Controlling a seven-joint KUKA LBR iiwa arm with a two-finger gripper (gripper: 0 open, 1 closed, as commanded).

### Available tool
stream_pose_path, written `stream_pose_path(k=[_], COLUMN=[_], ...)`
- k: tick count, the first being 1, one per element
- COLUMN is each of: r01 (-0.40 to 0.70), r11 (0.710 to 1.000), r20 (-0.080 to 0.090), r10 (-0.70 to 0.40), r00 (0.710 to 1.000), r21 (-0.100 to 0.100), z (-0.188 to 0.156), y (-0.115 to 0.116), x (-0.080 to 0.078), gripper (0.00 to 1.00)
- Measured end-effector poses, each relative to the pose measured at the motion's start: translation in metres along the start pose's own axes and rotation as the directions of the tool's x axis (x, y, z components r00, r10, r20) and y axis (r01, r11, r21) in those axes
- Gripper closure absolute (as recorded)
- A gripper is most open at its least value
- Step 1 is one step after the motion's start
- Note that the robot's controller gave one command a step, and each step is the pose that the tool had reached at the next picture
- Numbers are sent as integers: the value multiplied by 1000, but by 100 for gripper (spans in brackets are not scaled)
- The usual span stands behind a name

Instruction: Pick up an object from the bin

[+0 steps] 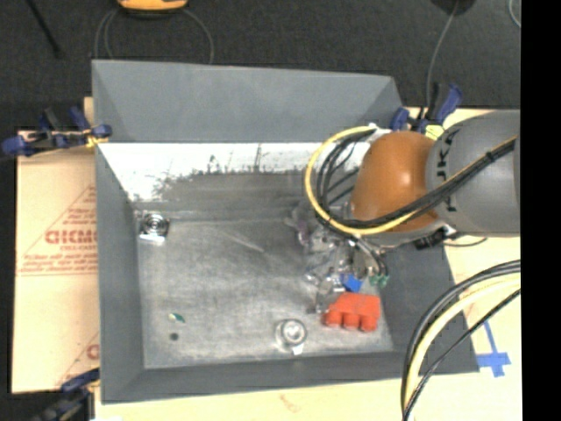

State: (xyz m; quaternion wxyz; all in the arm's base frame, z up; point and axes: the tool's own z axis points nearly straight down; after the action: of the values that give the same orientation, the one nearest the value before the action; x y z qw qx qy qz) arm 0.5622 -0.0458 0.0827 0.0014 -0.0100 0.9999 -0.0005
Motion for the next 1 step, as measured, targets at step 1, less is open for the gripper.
stream_pose_path(k=[1], r01=[89], r11=[996], r20=[17], r10=[-89], r00=[996], r21=[1], z=[2], y=[-35], x=[29], gripper=[0])
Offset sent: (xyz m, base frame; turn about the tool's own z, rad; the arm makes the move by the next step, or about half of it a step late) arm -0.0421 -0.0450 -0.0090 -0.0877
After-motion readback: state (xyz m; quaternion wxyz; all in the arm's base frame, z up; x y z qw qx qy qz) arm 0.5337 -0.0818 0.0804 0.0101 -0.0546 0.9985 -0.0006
